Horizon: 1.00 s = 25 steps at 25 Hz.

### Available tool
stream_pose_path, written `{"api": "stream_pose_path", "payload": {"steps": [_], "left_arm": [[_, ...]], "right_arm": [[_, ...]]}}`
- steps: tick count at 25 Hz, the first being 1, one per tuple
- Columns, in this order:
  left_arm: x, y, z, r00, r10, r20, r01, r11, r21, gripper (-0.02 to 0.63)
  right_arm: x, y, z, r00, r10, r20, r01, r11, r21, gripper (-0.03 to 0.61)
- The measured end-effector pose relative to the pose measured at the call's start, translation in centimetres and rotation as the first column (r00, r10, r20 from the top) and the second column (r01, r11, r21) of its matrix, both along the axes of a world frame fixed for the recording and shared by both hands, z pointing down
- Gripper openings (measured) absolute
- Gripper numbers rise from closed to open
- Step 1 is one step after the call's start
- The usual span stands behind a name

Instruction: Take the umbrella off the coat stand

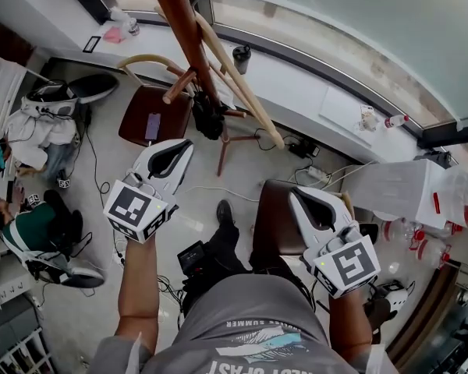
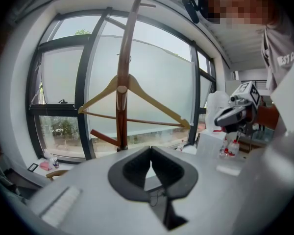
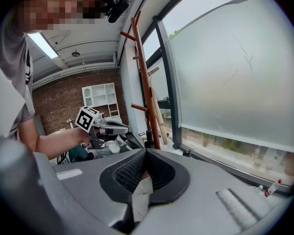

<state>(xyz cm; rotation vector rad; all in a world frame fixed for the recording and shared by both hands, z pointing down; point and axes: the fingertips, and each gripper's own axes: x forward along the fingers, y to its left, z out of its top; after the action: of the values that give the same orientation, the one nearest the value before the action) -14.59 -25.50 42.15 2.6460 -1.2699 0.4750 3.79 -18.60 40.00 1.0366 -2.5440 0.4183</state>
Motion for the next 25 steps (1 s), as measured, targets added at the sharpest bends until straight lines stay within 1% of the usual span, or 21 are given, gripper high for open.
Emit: {"api": "stream_pose_path", "payload": {"steps": [7,13,23,25], "left_arm": [[-1.1,-2.1,1.8,1.0,-0.019,0.016,0.02,1.0,-0.019,0.015],[-1.7,-3.9,3.6,0.999,-0.035,0.003,0.035,0.999,-0.037,0.031],[-1.0,-7.0,6.7,0.999,-0.045,0.007,0.045,0.997,-0.057,0.082],[-0.9,-7.7,7.1,0.998,-0.054,0.007,0.055,0.997,-0.056,0.103]], "right_arm": [[-0.1,-0.5,1.3,1.0,0.014,-0.011,-0.014,0.999,-0.029,0.002],[-0.5,-0.7,2.3,1.0,0.021,-0.02,-0.022,0.999,-0.048,0.002],[0.0,-0.8,4.4,0.998,0.053,-0.039,-0.056,0.994,-0.09,0.002],[0.1,-0.9,4.7,0.998,0.057,-0.042,-0.061,0.993,-0.098,0.002]]}}
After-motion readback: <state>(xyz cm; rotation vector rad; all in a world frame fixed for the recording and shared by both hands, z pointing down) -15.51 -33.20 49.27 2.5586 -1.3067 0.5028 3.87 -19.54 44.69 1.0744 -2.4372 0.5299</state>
